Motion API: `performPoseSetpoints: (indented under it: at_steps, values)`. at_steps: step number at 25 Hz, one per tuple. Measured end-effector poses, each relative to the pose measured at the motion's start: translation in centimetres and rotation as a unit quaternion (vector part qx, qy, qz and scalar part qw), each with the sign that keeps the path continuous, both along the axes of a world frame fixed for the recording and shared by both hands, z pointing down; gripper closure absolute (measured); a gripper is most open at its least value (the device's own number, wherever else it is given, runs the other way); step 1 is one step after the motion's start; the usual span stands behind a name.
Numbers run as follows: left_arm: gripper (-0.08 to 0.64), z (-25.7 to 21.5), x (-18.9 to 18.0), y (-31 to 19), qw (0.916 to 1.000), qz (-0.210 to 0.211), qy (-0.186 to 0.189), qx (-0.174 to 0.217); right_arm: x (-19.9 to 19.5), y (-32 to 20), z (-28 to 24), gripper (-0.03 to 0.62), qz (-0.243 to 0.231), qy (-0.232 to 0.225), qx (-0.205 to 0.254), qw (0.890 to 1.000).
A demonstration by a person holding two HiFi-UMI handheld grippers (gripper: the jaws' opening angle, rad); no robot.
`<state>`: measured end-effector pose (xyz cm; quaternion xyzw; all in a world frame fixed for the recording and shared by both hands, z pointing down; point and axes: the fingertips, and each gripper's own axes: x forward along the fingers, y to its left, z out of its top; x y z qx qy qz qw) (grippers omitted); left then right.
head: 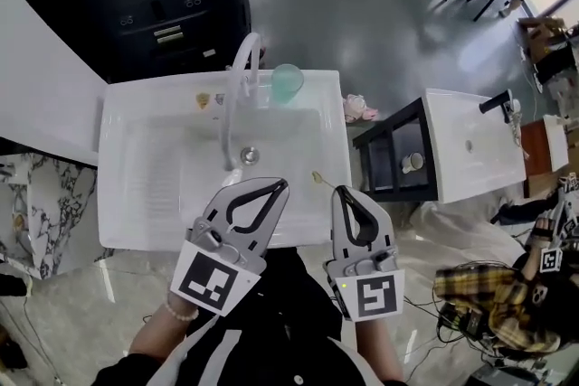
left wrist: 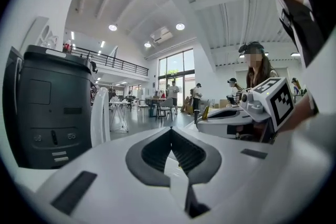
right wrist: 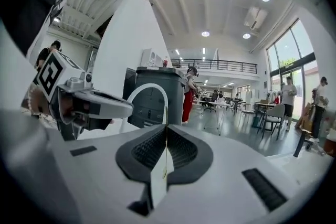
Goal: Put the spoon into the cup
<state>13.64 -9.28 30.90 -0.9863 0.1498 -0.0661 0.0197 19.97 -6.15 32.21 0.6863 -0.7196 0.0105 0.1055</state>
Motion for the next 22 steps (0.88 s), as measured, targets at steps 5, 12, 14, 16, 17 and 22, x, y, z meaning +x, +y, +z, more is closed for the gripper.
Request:
performPoseSetpoints:
  at_steps: [5, 12, 14, 16, 17, 22]
  values:
    - [0.563, -0.5, -0.1, -0.9, 0.9995, -0.032, 0.002, 0.001, 0.3, -2.0, -0.6, 0.584, -0.031, 0.0, 0.004, 1.0]
    - [0.563, -0.4, -0.2, -2.0, 0.997, -0.076, 0.004, -0.012, 0.0, -4.6, -1.4, 0.584, -0.076, 0.0, 0.014, 0.997]
    - [0.563, -0.5, -0.2, -2.2, 0.9963, -0.086, 0.004, -0.009, 0.1, -5.2, -1.4, 0.584, -0.084, 0.001, 0.015, 0.996]
    - [0.563, -0.5, -0.4, -2.4, 0.9955, -0.094, 0.004, -0.006, 0.3, -5.7, -1.3, 0.584, -0.092, 0.001, 0.015, 0.996]
    - [0.563, -0.5, -0.4, -2.5, 0.9951, -0.098, 0.003, -0.004, 0.4, -6.0, -1.3, 0.584, -0.095, -0.001, 0.013, 0.995]
    - [0.563, -0.6, -0.6, -2.6, 0.9929, -0.119, 0.001, -0.002, 1.7, -7.6, -1.1, 0.584, -0.1, 0.003, 0.017, 0.995]
